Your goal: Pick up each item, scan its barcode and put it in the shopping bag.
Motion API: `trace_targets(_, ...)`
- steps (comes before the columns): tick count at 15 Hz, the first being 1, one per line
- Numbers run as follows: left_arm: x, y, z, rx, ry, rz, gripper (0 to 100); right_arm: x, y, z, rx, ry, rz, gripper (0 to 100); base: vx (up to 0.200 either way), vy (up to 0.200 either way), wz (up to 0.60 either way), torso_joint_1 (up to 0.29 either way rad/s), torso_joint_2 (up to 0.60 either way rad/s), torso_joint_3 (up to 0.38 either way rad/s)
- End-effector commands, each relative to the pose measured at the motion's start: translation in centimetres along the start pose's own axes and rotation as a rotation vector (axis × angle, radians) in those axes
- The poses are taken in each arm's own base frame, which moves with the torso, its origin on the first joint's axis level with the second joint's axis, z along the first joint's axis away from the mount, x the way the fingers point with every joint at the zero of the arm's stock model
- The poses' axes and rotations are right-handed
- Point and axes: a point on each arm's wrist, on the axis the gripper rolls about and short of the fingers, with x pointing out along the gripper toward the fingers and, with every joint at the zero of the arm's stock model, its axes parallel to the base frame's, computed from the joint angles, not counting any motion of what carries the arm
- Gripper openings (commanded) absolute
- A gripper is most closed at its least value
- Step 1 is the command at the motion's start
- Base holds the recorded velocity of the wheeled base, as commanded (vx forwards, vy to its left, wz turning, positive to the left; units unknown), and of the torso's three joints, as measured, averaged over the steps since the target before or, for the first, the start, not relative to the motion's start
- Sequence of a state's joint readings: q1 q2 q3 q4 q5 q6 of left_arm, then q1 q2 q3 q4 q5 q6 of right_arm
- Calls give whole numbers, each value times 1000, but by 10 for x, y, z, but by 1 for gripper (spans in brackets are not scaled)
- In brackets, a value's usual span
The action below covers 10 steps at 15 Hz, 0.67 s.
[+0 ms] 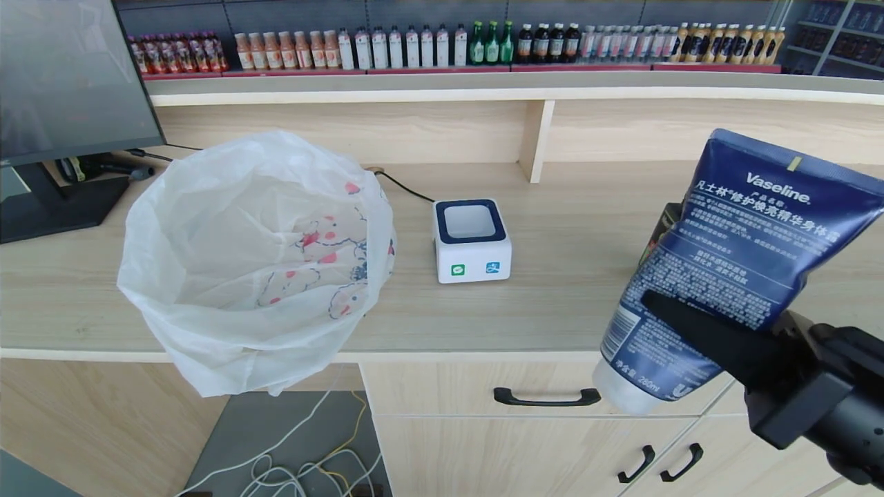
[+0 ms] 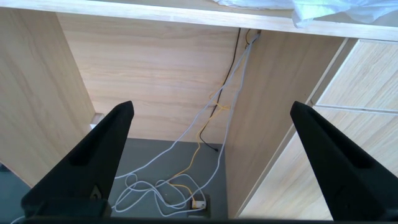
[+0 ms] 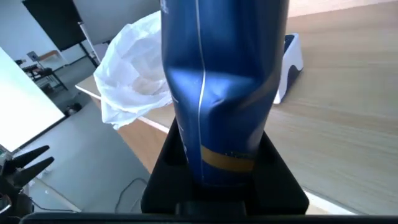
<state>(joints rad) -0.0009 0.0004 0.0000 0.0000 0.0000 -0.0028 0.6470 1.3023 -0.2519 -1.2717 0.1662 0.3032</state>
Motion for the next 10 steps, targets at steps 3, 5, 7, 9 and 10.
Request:
trace_targets(3,0,0,0,0,0,1,100,11,0,-5,68,65,131,0,0,0,0,0,0,0)
trace_targets(5,0,0,0,0,0,1,100,21,-1,-4,142,78,154,0,0,0,0,0,0,0)
trace_targets(7,0,0,0,0,0,1,100,37,-1,3,217,53,164,0,0,0,0,0,0,0)
trace_targets(9,0,0,0,0,0,1,100,48,2,7,276,43,190,0,0,0,0,0,0,0)
trace_targets(10,0,0,0,0,0,1,100,51,8,8,284,49,228,0,0,0,0,0,0,0)
